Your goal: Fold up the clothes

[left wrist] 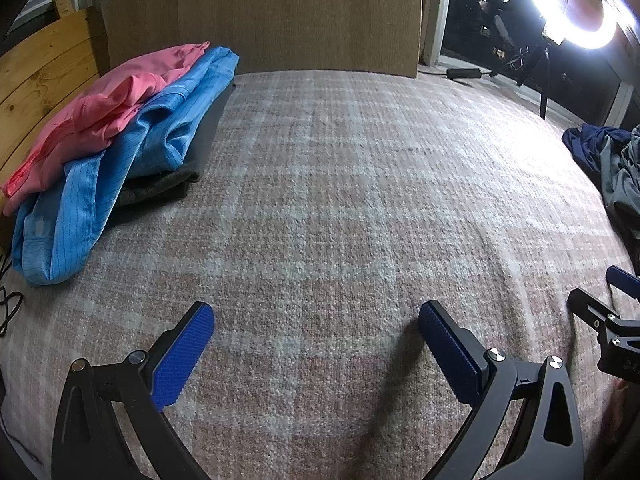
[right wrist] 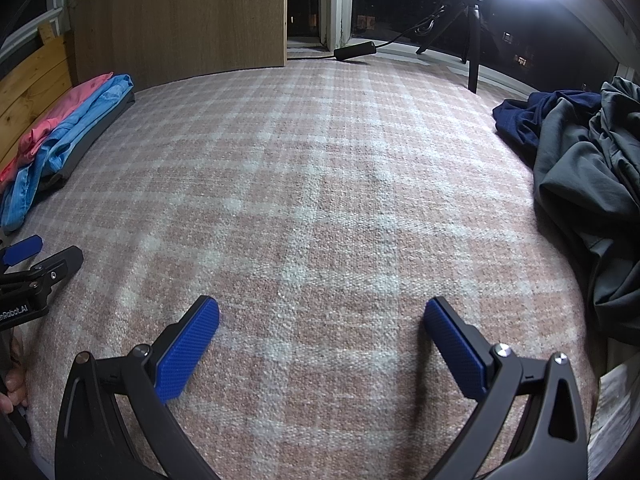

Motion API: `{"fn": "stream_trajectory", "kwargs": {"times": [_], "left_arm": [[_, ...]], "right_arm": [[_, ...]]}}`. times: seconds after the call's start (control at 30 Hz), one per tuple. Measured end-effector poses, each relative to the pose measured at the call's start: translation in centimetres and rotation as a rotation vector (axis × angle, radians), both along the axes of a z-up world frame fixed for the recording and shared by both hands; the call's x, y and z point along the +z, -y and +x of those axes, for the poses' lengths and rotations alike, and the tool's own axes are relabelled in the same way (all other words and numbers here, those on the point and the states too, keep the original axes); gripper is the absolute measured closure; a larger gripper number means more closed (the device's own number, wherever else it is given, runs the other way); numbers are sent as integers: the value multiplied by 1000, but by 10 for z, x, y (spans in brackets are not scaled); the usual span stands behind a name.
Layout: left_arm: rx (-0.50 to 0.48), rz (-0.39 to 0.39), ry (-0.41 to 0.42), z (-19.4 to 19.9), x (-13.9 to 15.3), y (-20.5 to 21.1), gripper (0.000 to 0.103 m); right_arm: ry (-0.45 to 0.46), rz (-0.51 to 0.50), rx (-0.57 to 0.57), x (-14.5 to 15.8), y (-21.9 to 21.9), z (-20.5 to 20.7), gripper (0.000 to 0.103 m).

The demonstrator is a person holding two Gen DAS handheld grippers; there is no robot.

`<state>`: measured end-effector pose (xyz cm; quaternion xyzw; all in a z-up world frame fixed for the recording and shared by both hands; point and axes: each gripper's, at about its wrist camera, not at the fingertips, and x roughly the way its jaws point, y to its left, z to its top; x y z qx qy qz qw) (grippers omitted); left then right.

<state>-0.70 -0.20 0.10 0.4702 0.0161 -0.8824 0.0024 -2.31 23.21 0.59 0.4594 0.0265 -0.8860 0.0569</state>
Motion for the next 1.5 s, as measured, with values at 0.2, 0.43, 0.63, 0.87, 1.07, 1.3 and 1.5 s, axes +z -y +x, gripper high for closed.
{"fn": "stream_trajectory", "kwargs": {"times": [0.2,0.43,0.63,0.87,1.07,1.3,1.5], "left_arm": [[-41,90,85,-2,10,8,9],[-75,144,0,8,63,19,9],[-154,137,-83,15,104,6,9],[-253,143,-167,24,148,-18,9],[-334,114,-219,34,173,-59,8],[-367,81,-274,36,195,-121,8],[-357,64,-305,37,211,-156,8]], "right_arm": [[69,-99,-23,13,-4,5,0],[-58,-98,-89,73,-20,32,0],[-153,-76,-191,120,-43,68,0],[-217,-36,-331,159,-89,96,0],[-261,-12,-409,181,-130,112,0],[-280,13,-422,195,-177,116,0],[-300,37,-432,207,-215,120,0]]}}
